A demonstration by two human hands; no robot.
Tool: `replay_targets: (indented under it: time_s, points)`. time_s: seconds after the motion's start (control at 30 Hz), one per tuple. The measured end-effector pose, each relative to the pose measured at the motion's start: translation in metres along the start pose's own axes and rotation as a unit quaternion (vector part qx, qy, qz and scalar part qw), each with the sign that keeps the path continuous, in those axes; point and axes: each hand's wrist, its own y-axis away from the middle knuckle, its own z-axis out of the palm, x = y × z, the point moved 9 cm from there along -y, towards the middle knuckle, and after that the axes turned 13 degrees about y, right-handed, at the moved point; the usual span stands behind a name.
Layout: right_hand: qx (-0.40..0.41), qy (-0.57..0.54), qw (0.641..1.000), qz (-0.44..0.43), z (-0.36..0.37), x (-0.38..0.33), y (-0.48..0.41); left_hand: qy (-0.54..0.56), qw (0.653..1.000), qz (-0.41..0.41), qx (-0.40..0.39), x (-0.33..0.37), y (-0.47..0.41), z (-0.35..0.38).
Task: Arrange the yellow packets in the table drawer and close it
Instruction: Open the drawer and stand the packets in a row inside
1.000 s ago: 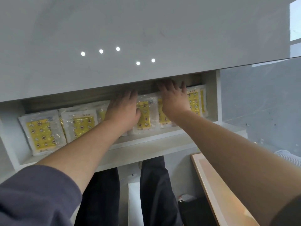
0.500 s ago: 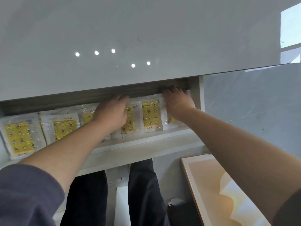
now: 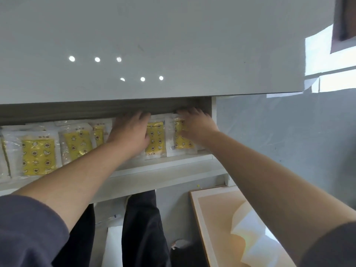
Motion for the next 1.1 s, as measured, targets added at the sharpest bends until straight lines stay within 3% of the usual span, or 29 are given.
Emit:
replay_targets:
  time_s: [1.1]
  points:
    - [-0.007, -0.012, 1.0, -0.005, 0.0102, -0.0021, 0.0009, -0.04, 0.999, -0.003, -0.022, 0.0053, 0.006, 0.0077]
